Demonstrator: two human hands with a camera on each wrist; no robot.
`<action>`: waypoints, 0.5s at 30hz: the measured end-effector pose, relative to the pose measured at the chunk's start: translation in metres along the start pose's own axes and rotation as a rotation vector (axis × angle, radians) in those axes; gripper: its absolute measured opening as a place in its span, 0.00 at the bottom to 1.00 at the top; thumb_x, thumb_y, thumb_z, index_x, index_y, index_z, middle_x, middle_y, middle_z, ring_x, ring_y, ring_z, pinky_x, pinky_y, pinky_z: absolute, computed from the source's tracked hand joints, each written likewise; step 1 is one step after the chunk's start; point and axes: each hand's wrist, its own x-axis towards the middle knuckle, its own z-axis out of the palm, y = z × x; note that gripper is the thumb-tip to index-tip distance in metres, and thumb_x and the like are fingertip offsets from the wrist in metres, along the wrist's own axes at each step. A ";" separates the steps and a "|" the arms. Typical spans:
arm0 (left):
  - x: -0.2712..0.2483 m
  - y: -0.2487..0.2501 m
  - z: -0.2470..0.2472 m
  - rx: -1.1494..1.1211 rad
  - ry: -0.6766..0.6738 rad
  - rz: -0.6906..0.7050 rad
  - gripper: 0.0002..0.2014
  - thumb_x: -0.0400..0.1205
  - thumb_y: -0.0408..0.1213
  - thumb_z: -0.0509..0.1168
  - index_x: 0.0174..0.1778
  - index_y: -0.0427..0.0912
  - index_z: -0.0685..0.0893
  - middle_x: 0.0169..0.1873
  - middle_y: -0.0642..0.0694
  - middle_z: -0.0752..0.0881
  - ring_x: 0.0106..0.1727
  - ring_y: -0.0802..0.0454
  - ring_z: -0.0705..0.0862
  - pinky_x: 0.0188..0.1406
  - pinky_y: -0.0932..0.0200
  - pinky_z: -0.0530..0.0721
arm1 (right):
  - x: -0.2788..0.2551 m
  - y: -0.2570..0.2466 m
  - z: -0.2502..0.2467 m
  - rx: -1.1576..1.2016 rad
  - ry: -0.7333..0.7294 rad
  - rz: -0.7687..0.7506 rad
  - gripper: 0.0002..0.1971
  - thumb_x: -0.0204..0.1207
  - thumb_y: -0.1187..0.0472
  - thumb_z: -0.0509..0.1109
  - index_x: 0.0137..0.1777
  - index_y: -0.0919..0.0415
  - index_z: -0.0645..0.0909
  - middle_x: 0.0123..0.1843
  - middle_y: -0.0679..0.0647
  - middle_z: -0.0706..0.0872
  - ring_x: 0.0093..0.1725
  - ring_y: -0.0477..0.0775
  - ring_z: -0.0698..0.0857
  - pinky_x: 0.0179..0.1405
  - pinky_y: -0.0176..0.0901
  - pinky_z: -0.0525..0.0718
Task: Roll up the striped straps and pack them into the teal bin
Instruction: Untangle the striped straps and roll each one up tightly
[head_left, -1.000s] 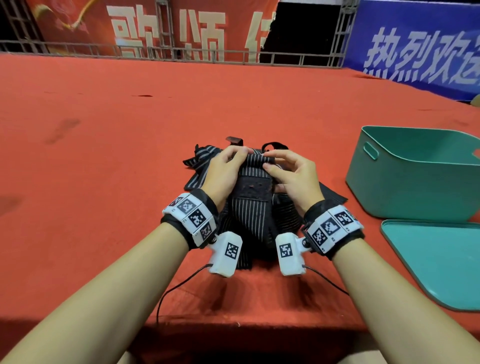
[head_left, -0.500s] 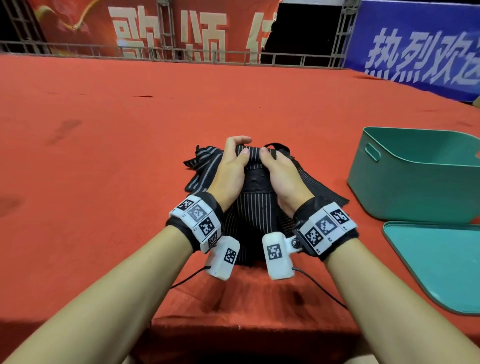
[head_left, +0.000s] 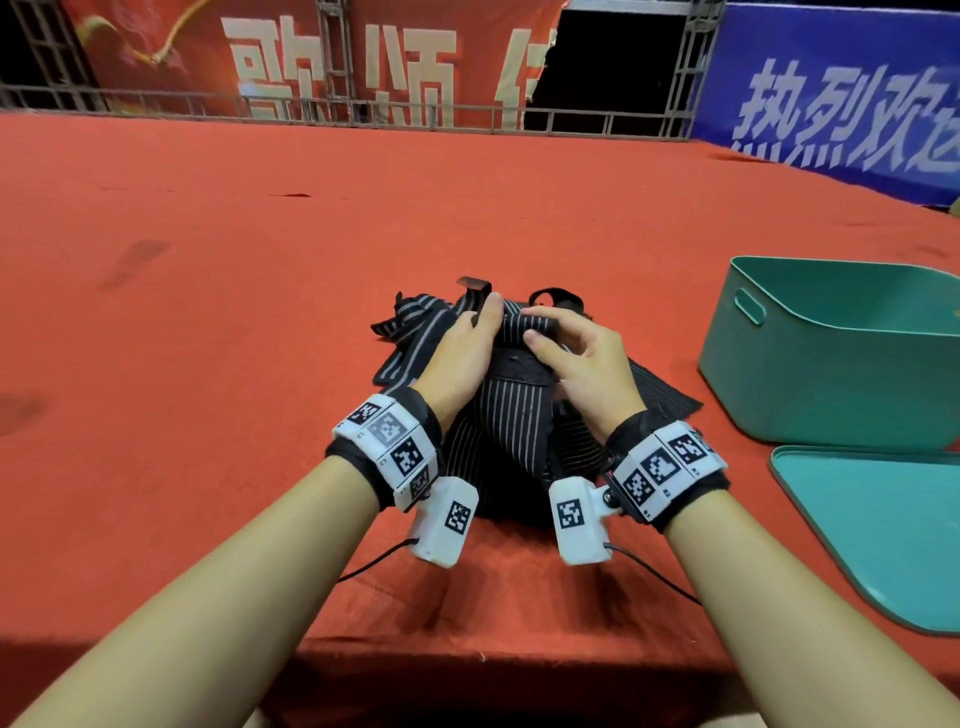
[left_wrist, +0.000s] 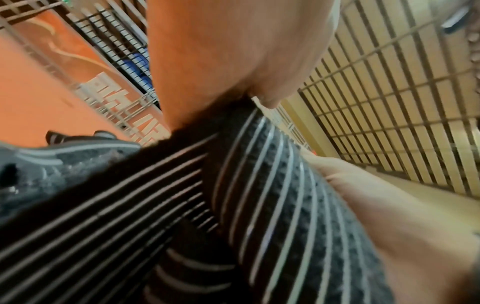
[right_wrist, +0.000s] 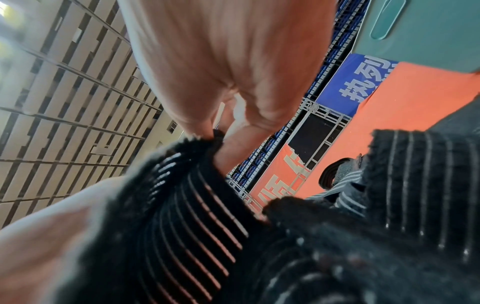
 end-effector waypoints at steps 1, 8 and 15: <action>-0.001 0.001 0.000 0.007 0.012 0.015 0.31 0.86 0.66 0.55 0.66 0.43 0.85 0.60 0.46 0.90 0.61 0.49 0.89 0.65 0.48 0.85 | 0.000 0.000 -0.001 0.013 -0.013 0.013 0.12 0.82 0.68 0.74 0.59 0.52 0.91 0.54 0.49 0.93 0.57 0.53 0.92 0.51 0.51 0.92; 0.004 0.012 0.008 -0.209 0.133 0.129 0.11 0.94 0.43 0.55 0.61 0.39 0.77 0.49 0.46 0.84 0.47 0.54 0.84 0.52 0.54 0.83 | 0.003 -0.008 0.000 0.226 -0.070 0.175 0.18 0.82 0.65 0.74 0.71 0.60 0.81 0.59 0.54 0.91 0.55 0.51 0.91 0.50 0.44 0.91; 0.026 0.060 -0.008 -0.257 0.258 0.340 0.10 0.94 0.44 0.54 0.61 0.42 0.74 0.55 0.45 0.84 0.56 0.47 0.87 0.61 0.49 0.87 | 0.007 -0.023 0.000 0.002 -0.203 0.102 0.06 0.86 0.55 0.71 0.56 0.54 0.87 0.53 0.51 0.94 0.52 0.50 0.93 0.52 0.43 0.89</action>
